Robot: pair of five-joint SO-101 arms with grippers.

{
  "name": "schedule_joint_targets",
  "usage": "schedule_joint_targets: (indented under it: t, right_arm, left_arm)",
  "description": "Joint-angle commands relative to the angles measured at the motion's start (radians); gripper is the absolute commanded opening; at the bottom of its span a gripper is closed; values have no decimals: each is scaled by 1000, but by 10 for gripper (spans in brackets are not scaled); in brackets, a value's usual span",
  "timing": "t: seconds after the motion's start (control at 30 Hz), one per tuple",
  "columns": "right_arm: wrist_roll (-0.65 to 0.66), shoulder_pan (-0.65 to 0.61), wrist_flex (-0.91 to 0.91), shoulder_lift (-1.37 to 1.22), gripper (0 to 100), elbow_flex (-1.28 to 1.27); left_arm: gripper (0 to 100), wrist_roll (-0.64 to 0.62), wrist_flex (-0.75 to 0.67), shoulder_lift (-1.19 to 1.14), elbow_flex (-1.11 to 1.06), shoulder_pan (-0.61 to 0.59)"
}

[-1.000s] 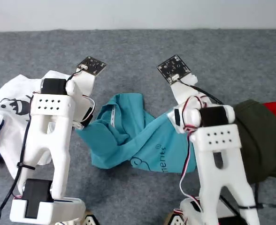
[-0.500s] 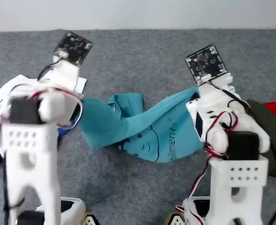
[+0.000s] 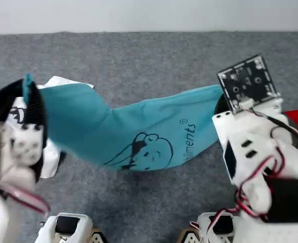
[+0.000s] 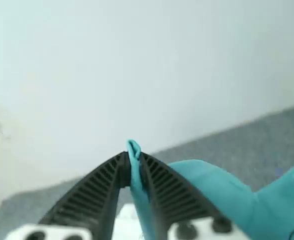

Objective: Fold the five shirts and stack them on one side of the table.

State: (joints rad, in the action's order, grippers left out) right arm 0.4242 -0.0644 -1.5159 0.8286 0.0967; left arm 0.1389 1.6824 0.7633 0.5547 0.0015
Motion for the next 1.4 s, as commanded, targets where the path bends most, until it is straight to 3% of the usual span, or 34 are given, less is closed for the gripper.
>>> schedule_joint_targets:
  t: [0.0,0.27,0.83,1.03,1.17,1.37]
  right_arm:
    - [8,8,-41,7,10,132]
    - [5,10,-47,13,10,339]
    - [2,10,-104,110,10,370]
    - [2,21,-35,148,10,370]
    - [2,147,65,147,10,370]
    - [2,194,81,101,10,365]
  left_arm:
    - [13,-11,5,3,122,-2]
    - [13,-11,-74,3,340,-6]
    - [13,-11,-121,3,545,-14]
    - [13,-83,-184,3,661,-195]
    - [13,-92,-259,-15,628,-318]
    - [13,-92,-299,-110,616,-339]
